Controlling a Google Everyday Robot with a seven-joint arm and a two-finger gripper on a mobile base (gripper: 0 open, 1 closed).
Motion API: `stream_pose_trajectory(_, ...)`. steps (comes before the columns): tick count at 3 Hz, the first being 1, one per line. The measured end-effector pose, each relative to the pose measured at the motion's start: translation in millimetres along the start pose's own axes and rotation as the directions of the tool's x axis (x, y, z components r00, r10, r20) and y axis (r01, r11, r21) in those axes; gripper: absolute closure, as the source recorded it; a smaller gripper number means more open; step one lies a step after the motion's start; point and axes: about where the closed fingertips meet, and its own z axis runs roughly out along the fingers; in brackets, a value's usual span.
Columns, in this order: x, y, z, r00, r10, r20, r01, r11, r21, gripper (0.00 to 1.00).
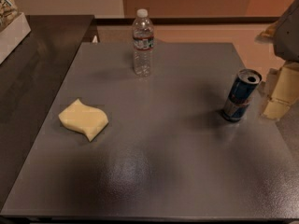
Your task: Move redbull can near water bottle
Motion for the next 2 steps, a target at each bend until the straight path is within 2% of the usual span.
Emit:
stream_pose_trajectory(1, 0.0, 0.0, 0.0, 1.000, 0.000, 0.000, 0.000, 1.0000, 0.000, 0.00)
stream_pose_trajectory(2, 2.2, -7.2, 6.6, 0.999, 0.043, 0.026, -0.043, 0.9990, -0.011, 0.00)
